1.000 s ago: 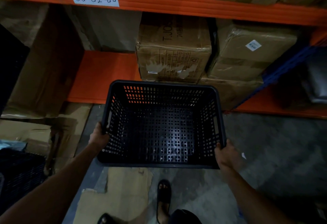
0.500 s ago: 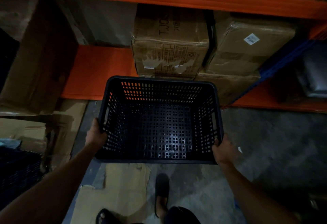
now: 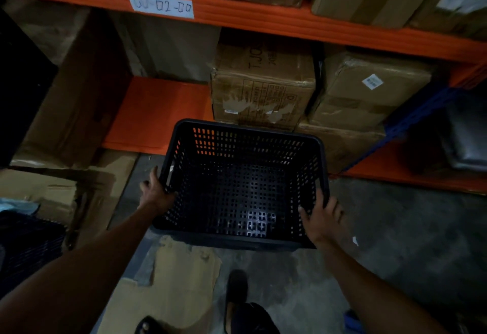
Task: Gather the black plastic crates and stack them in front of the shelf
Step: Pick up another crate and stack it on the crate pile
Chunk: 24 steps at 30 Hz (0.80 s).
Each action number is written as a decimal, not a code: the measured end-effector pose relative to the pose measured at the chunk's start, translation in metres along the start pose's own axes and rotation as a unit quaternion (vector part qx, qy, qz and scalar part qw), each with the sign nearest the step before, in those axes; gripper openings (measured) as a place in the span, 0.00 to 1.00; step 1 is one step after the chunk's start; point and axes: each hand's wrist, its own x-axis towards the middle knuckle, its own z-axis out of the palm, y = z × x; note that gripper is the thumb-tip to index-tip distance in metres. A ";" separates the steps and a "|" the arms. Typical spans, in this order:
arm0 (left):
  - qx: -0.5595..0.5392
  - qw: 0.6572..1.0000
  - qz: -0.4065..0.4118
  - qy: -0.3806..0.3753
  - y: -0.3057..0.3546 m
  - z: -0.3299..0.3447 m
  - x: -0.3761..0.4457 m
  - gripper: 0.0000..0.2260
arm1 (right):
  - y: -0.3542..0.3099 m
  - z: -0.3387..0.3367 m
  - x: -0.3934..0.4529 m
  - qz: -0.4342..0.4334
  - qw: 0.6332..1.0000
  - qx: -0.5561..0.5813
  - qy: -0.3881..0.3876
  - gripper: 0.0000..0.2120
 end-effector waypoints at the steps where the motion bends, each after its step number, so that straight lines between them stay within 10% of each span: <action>1: -0.014 1.000 0.003 0.009 -0.001 0.000 -0.004 0.43 | -0.013 -0.006 0.002 -0.018 1.000 0.004 -0.010 0.34; 24: -0.338 0.930 -0.062 0.130 -0.245 -0.306 -0.046 0.20 | -0.536 -0.081 -0.176 -0.358 0.858 0.307 -0.204 0.22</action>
